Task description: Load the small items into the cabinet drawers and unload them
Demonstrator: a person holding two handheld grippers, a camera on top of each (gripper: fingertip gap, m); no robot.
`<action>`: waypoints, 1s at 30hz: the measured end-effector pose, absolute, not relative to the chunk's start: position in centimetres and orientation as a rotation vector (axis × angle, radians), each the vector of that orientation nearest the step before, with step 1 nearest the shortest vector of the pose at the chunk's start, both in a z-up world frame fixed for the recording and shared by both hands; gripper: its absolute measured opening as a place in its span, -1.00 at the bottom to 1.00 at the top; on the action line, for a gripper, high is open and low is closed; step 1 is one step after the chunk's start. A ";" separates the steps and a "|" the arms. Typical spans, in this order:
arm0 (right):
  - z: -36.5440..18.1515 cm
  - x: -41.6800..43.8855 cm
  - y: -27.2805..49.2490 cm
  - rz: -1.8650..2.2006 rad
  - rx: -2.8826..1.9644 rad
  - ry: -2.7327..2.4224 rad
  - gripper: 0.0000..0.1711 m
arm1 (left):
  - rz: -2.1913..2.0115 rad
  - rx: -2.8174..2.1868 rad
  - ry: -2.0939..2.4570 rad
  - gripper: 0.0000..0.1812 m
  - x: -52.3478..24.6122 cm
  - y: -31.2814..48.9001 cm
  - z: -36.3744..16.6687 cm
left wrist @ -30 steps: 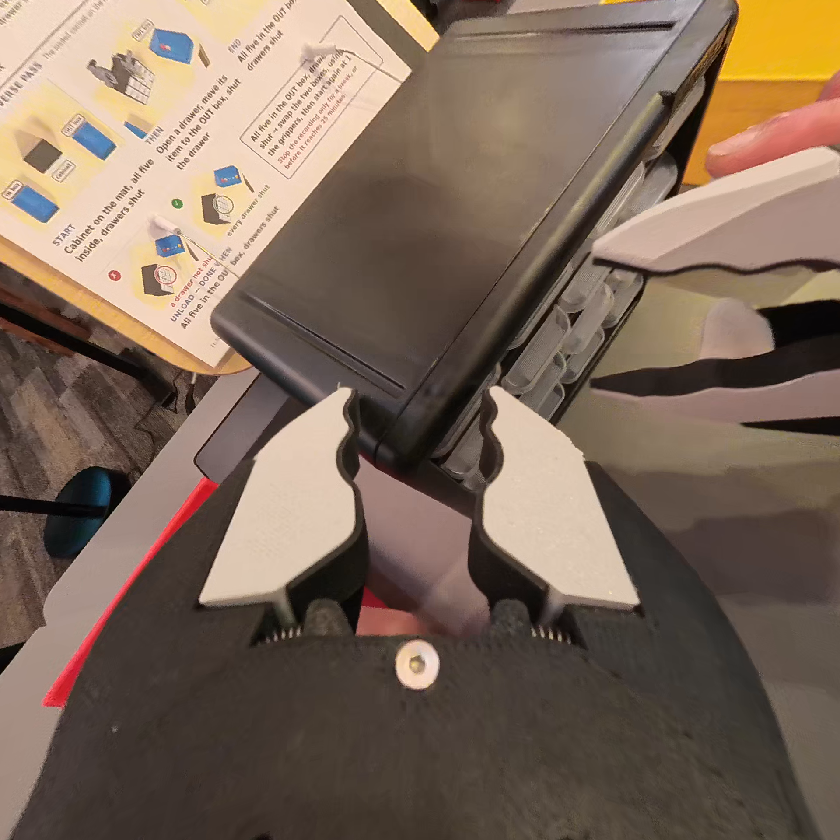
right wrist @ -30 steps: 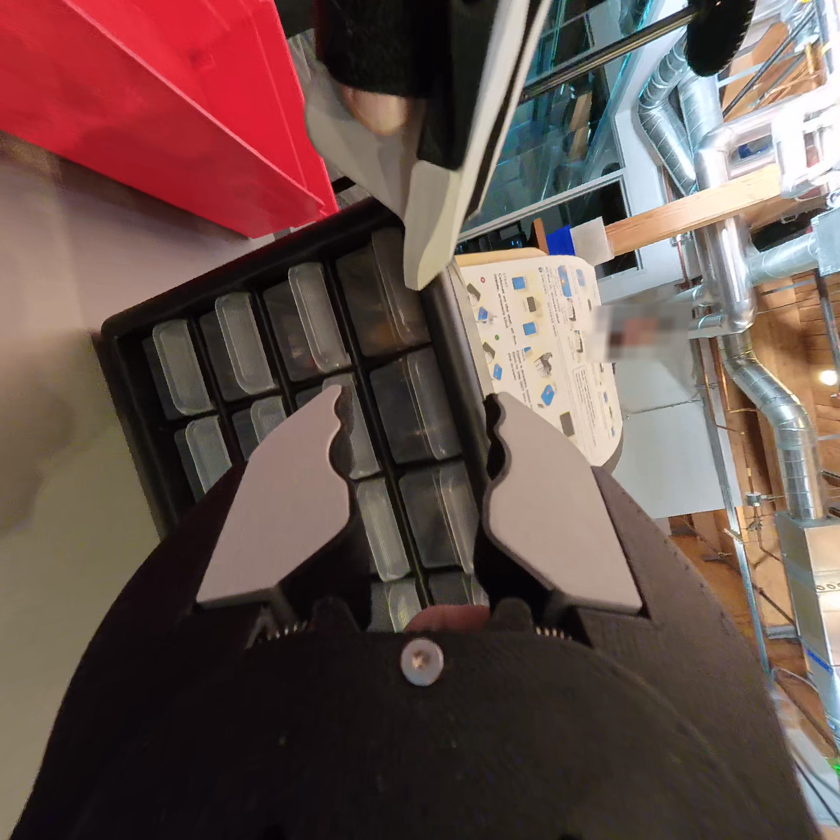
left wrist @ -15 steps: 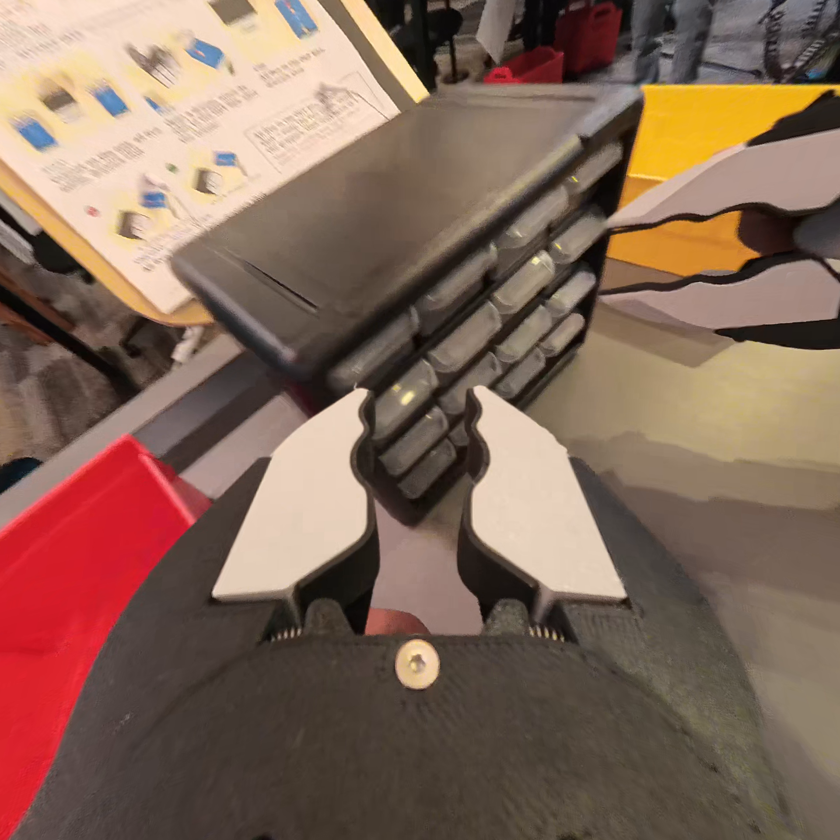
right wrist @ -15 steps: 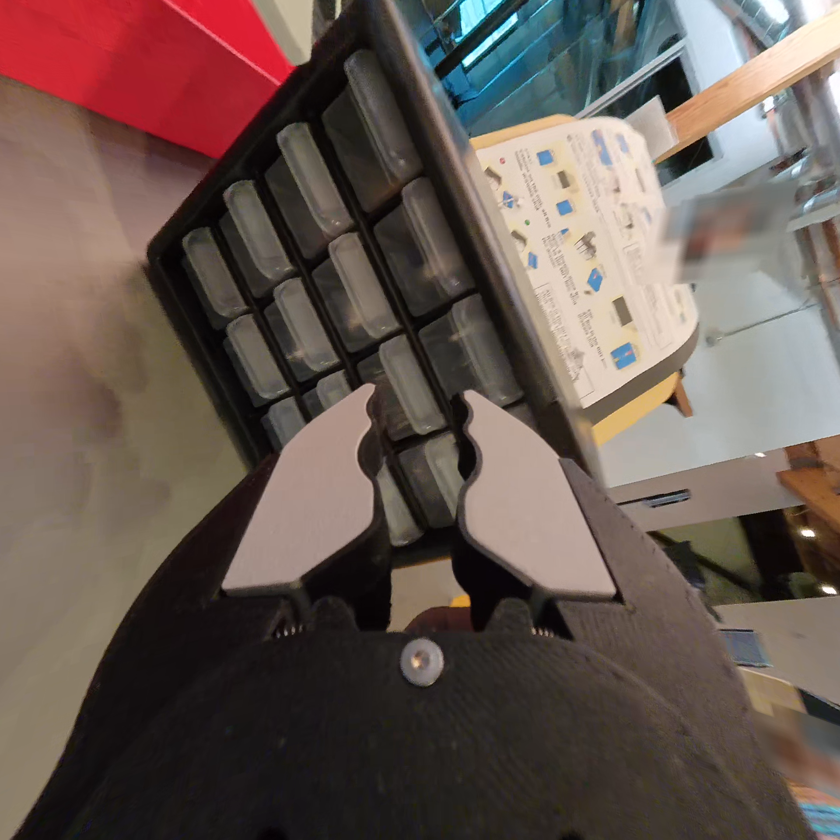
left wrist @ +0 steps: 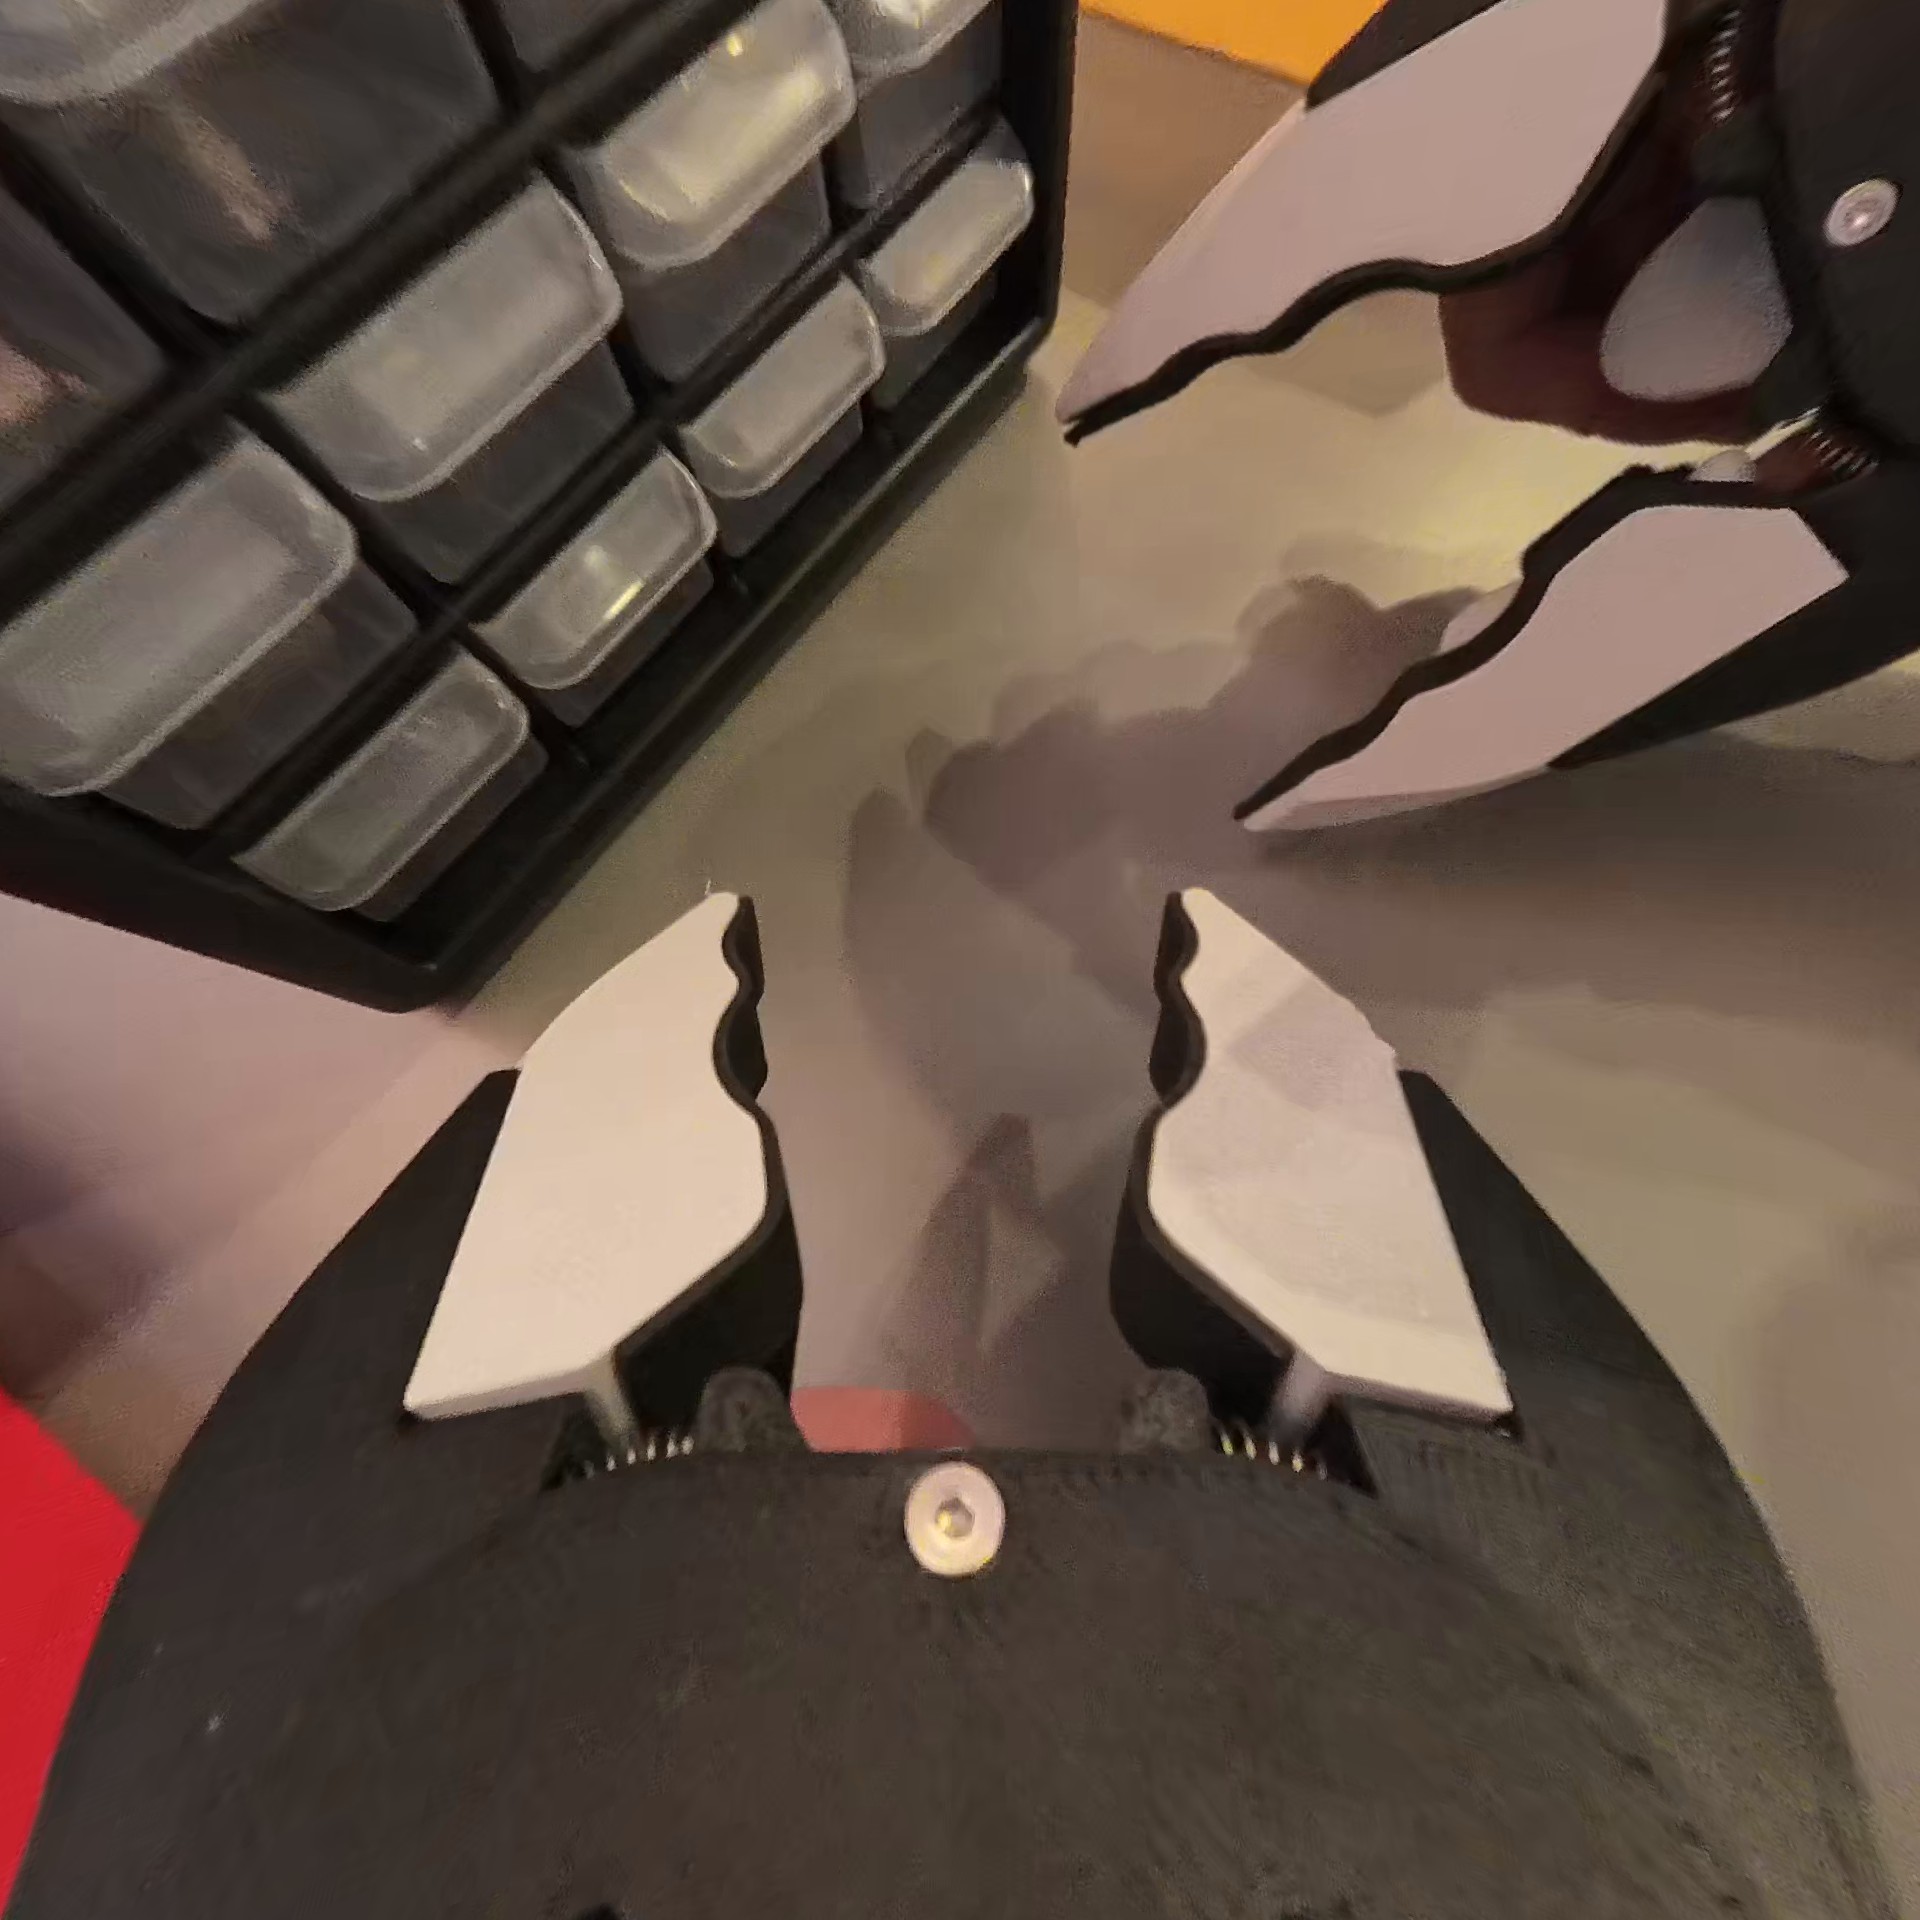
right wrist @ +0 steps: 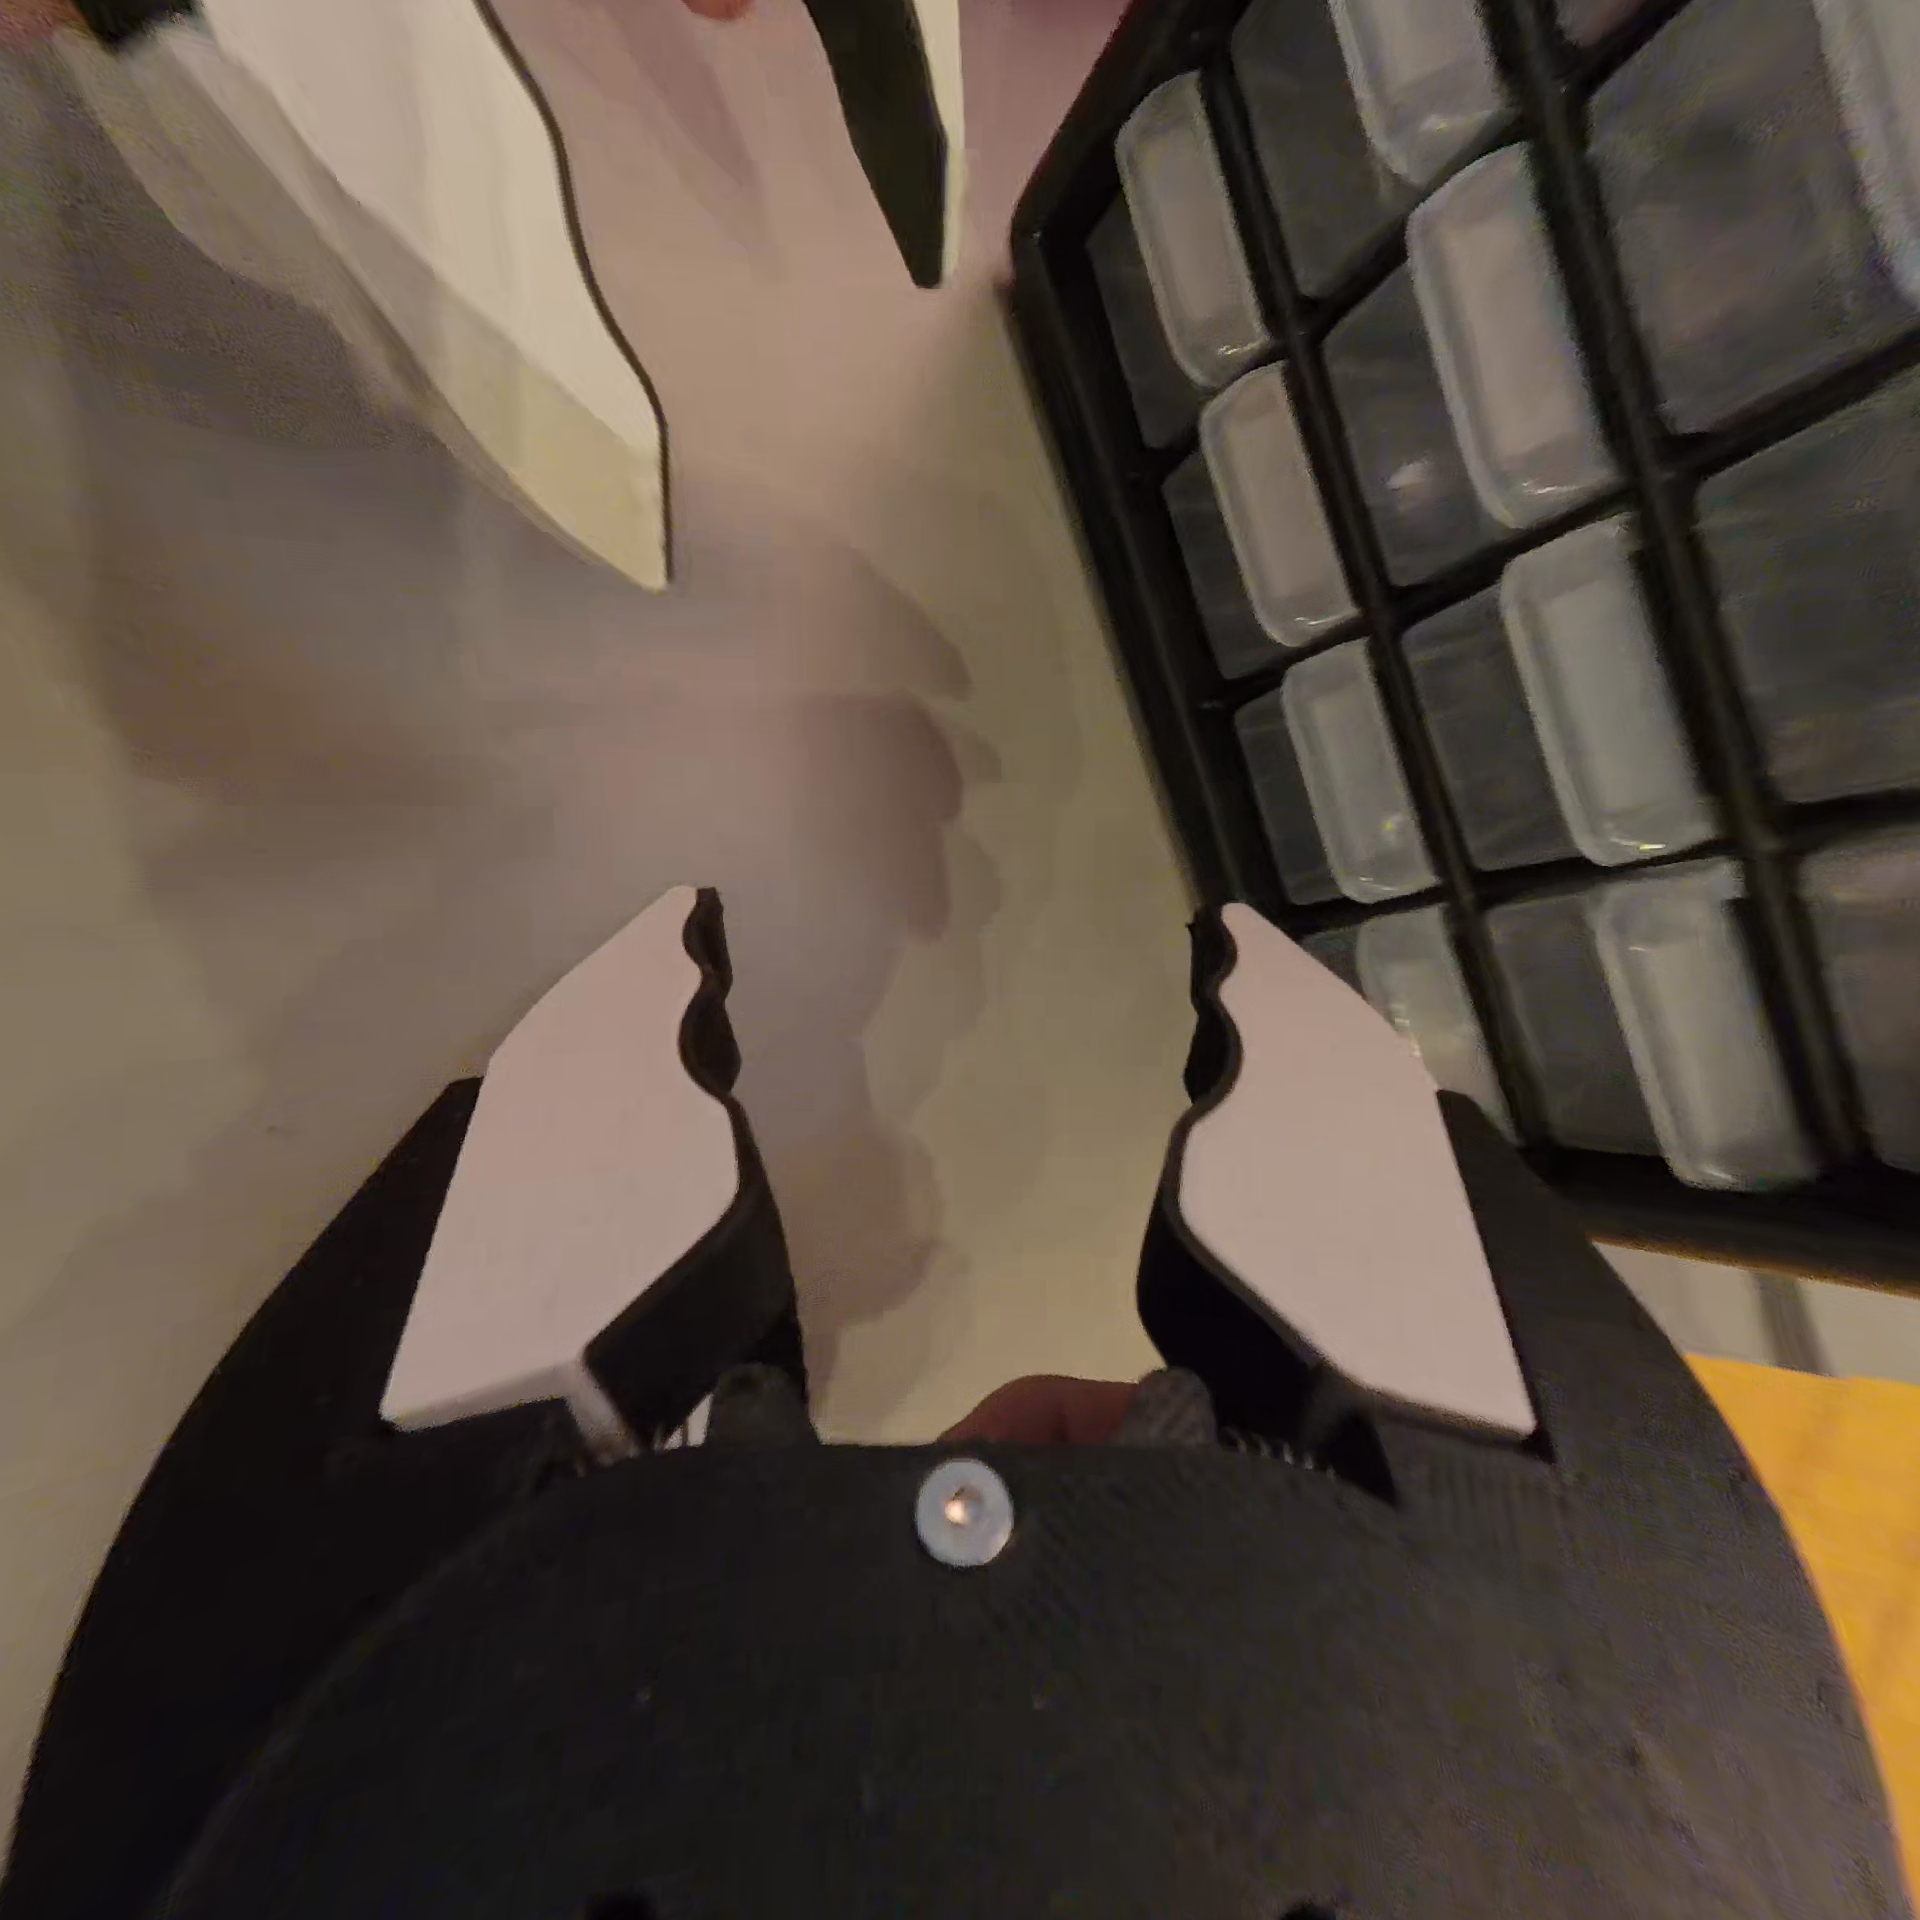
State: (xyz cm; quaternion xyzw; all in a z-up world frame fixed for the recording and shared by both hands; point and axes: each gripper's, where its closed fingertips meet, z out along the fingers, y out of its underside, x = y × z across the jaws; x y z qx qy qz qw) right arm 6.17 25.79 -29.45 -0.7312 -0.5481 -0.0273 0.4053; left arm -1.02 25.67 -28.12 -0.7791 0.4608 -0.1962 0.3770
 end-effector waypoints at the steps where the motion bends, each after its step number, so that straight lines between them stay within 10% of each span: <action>1: -29.9 6.0 25.5 -0.029 -1.863 -1.386 0.00 | -0.506 -1.997 1.181 -0.20 -0.8 25.6 -28.6; 30: -33.5 5.8 24.7 0.448 -2.119 -1.224 0.05 | -0.501 -2.098 1.295 -0.19 0.1 24.4 -33.2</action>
